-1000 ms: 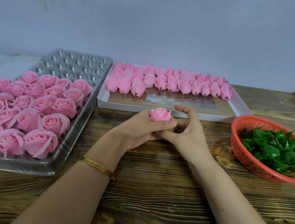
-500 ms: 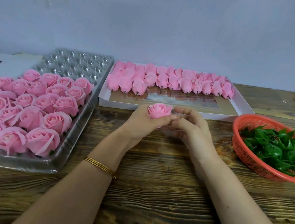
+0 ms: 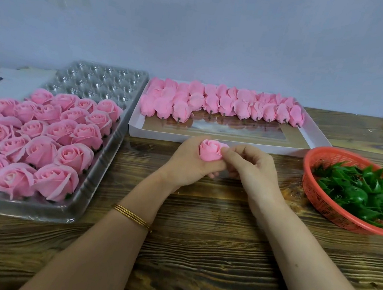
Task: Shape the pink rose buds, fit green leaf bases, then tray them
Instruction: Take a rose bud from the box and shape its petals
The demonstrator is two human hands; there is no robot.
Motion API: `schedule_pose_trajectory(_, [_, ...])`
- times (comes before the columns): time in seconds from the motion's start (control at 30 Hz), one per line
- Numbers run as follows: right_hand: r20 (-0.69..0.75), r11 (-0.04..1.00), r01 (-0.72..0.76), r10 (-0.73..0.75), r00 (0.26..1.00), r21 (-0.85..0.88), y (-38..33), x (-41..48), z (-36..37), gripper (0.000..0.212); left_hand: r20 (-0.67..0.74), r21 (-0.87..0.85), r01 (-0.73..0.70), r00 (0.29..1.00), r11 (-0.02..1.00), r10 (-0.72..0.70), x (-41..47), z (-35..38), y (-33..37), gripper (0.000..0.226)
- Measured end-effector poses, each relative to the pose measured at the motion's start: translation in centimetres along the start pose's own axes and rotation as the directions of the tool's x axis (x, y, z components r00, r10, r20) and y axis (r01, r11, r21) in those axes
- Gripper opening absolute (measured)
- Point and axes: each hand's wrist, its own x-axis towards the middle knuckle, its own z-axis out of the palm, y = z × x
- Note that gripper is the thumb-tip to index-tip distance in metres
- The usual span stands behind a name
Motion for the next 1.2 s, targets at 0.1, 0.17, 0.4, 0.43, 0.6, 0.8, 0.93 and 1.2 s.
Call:
schedule_pose_trajectory(0.1, [-0.001,1.000,-0.009,0.009,1.000,-0.010,0.0,0.1,-0.1,0.012,0.013,-0.030,0.012,1.000,0.999,-0.011,-0.1,0.0,0.0,0.015])
schedule_pose_trajectory(0.17, [-0.012,1.000,-0.017,0.017,1.000,-0.022,0.0,0.1,-0.1,0.006,0.036,-0.055,0.025,0.999,0.998,-0.023,0.0,0.0,-0.1,0.017])
schedule_pose_trajectory(0.4, [-0.023,0.993,-0.002,-0.001,1.000,-0.116,-0.1,0.3,-0.6,0.010,0.150,-0.021,0.067,0.987,0.998,-0.064,0.0,-0.4,-0.3,0.020])
schedule_pose_trajectory(0.43, [-0.016,0.994,0.002,-0.004,1.000,-0.108,-0.1,0.4,-0.6,0.012,0.164,-0.027,0.073,0.984,0.997,-0.068,0.0,-0.5,-0.4,0.020])
schedule_pose_trajectory(0.6, [0.026,0.994,0.049,-0.047,0.999,-0.103,0.0,0.7,-1.0,0.022,0.231,-0.088,0.096,0.970,0.991,-0.073,-0.1,-0.6,-0.2,0.013])
schedule_pose_trajectory(0.8, [0.080,0.985,0.153,-0.146,0.986,-0.077,-0.7,0.2,-1.3,0.029,0.221,-0.163,0.179,0.965,0.970,-0.141,-0.1,-1.0,-0.1,0.014])
schedule_pose_trajectory(0.93, [0.010,0.990,0.126,-0.126,0.992,0.059,-1.2,-0.1,-0.9,0.033,0.118,-0.284,0.201,0.978,0.938,-0.174,0.1,-1.2,-0.1,0.016])
schedule_pose_trajectory(1.2, [0.016,0.992,0.059,-0.057,0.998,-0.107,-0.1,-0.2,0.4,0.025,-0.100,-0.515,0.111,0.977,0.850,-0.188,0.9,-0.5,-0.3,0.015])
